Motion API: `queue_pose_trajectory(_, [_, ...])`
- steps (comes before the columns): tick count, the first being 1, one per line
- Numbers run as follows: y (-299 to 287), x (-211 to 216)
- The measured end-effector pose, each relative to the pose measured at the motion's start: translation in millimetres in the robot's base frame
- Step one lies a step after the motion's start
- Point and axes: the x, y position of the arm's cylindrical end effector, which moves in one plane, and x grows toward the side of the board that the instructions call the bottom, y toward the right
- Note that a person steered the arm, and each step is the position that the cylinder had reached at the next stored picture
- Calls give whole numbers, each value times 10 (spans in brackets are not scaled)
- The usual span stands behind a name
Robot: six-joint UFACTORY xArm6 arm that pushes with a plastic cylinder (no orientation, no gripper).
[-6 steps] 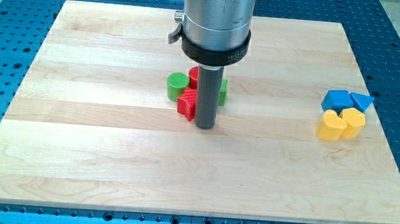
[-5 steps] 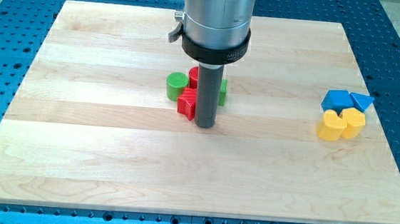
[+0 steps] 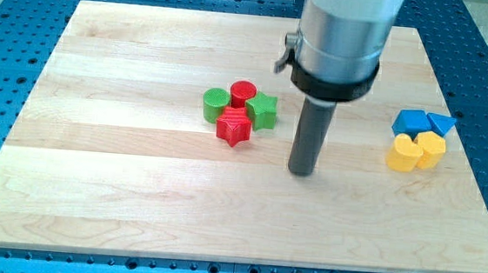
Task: Separate the yellow blocks from the blue blocks
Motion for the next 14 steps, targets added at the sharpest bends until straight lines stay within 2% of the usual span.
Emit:
queue_pose_trajectory(1, [111,525])
queue_pose_trajectory(2, [662,687])
queue_pose_trajectory(3, [927,772])
queue_pose_trajectory(4, [1275,787])
queue_pose_trajectory(5, [1894,717])
queue_pose_trajectory(6, [2393,352])
queue_pose_trajectory(8, [2531,-585])
queue_pose_trajectory(10, [2531,-683])
queue_pose_trajectory(14, [2141,-683])
